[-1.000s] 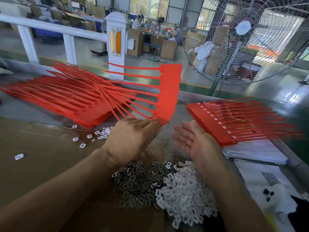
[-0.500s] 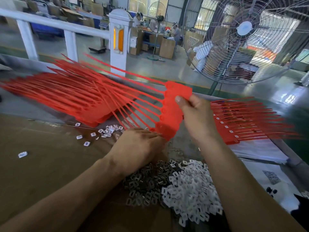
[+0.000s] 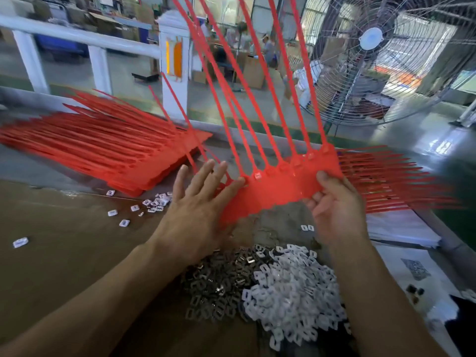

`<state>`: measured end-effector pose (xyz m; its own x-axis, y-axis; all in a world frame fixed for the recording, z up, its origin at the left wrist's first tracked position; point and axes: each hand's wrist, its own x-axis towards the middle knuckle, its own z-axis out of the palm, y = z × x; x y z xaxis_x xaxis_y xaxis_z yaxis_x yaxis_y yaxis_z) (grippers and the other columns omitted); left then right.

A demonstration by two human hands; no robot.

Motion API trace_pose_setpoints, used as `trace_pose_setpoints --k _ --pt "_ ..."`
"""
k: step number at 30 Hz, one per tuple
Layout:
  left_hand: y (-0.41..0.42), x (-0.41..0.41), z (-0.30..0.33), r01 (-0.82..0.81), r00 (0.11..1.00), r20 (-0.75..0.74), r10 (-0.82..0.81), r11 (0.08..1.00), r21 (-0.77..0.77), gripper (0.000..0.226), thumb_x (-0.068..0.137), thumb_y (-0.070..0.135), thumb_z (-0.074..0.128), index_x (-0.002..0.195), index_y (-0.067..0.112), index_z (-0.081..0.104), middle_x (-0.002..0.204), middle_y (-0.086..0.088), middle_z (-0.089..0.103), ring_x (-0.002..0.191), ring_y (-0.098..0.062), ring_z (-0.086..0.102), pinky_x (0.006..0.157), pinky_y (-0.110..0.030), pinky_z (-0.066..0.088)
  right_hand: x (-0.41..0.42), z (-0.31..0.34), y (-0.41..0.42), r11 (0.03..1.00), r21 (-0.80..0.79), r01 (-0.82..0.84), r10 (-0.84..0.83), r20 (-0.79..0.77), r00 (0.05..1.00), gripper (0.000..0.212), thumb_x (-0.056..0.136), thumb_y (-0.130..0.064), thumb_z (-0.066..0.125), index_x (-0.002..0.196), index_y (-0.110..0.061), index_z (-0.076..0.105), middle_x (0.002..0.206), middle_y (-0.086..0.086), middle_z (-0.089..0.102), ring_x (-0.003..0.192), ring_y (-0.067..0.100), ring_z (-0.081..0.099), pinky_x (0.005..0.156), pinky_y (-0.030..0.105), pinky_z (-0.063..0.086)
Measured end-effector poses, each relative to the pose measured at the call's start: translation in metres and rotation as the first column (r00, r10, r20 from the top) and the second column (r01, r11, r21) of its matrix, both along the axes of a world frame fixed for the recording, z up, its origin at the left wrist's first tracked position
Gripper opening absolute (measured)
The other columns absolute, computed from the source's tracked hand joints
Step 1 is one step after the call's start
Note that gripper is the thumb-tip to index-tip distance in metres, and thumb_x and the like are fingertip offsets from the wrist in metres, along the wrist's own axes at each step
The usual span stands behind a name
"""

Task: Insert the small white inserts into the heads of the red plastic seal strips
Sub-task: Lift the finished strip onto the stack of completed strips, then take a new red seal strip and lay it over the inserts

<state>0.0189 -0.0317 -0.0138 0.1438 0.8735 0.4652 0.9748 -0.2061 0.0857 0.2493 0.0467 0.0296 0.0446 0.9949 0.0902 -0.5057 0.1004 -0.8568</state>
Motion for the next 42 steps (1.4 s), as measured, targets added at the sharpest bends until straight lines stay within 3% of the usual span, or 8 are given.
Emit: trace_pose_setpoints --k 4,8,11,14,20,28,37,42 --pt "0.004 -0.003 -0.004 -0.086 0.996 -0.002 0.086 0.996 -0.021 0.078 0.095 0.063 0.046 0.16 0.039 0.009 0.169 -0.005 -0.007 0.155 -0.025 -0.012 0.122 -0.058 0.003 0.009 -0.011 0.001 0.997 -0.072 0.007 -0.007 0.003 1.0 0.026 0.097 -0.002 0.055 0.082 -0.022 0.053 0.056 -0.015 0.06 0.048 0.004 0.061 0.049 0.019 0.051" --pt "0.004 -0.001 -0.001 -0.045 0.949 0.305 0.074 0.994 -0.103 0.092 0.089 0.06 0.059 0.159 0.042 0.002 0.166 -0.002 -0.022 0.155 -0.027 -0.008 0.124 -0.052 0.013 0.012 -0.014 0.001 0.996 -0.076 -0.045 0.042 -0.047 0.998 0.021 0.096 -0.004 0.057 0.086 -0.023 0.058 0.072 -0.01 0.07 0.067 0.009 0.071 0.061 0.025 0.057" --pt "0.0 0.0 0.0 0.114 0.771 0.637 0.019 0.979 -0.167 0.111 0.078 0.043 0.083 0.159 0.042 0.007 0.169 0.003 -0.002 0.15 -0.021 0.027 0.116 -0.036 0.033 0.012 -0.016 0.001 0.994 -0.065 -0.088 0.084 -0.058 0.995 0.018 0.097 -0.004 0.057 0.101 -0.021 0.062 0.094 -0.002 0.074 0.08 0.014 0.074 0.072 0.032 0.059" --pt "-0.001 0.001 0.001 0.21 0.66 0.751 -0.022 0.965 -0.156 0.104 0.078 0.04 0.082 0.159 0.035 0.017 0.158 0.007 0.033 0.137 -0.018 0.047 0.115 -0.036 0.038 0.01 -0.018 0.001 0.993 -0.073 -0.098 0.096 -0.023 0.995 0.018 0.096 -0.005 0.057 0.104 -0.02 0.062 0.095 -0.001 0.073 0.078 0.014 0.073 0.073 0.032 0.057" --pt "-0.004 0.0 0.008 0.293 0.668 0.689 -0.283 0.95 0.106 0.071 0.093 -0.011 0.056 0.154 0.02 0.035 0.159 0.006 0.035 0.149 -0.009 0.028 0.121 -0.047 0.03 0.018 -0.017 0.003 0.997 -0.082 0.014 -0.003 0.132 0.991 0.009 0.096 -0.011 0.063 0.093 -0.019 0.066 0.085 -0.001 0.075 0.071 0.016 0.072 0.069 0.035 0.056" --pt "-0.001 -0.003 0.017 0.34 0.662 0.577 -0.479 0.878 0.338 0.062 0.094 -0.018 0.04 0.15 0.011 0.043 0.158 -0.001 0.037 0.15 -0.013 0.028 0.119 -0.024 0.027 0.027 -0.017 0.002 0.988 0.085 0.126 -0.15 0.405 0.902 0.003 0.093 -0.018 0.074 0.091 -0.016 0.076 0.084 -0.005 0.078 0.076 0.011 0.073 0.05 0.027 0.059" --pt "0.009 -0.016 0.005 0.167 0.677 0.715 -0.175 0.982 0.082 0.068 0.093 -0.014 0.049 0.148 0.025 0.046 0.144 0.006 0.052 0.134 -0.003 0.046 0.113 -0.027 0.039 0.029 -0.031 0.008 0.982 -0.093 0.165 -0.08 0.588 0.805 0.009 0.092 -0.021 0.077 0.085 -0.014 0.077 0.09 0.002 0.077 0.094 0.027 0.074 0.066 0.052 0.065" --pt "0.016 -0.02 0.001 0.031 0.734 0.679 0.019 0.998 -0.062 0.064 0.09 -0.008 0.058 0.145 0.026 0.052 0.134 0.006 0.052 0.115 -0.001 0.05 0.096 -0.005 0.033 0.032 -0.039 0.014 0.98 -0.117 0.162 -0.038 0.685 0.727 0.008 0.094 -0.025 0.075 0.091 -0.018 0.075 0.101 -0.002 0.072 0.087 0.018 0.07 0.05 0.03 0.059"
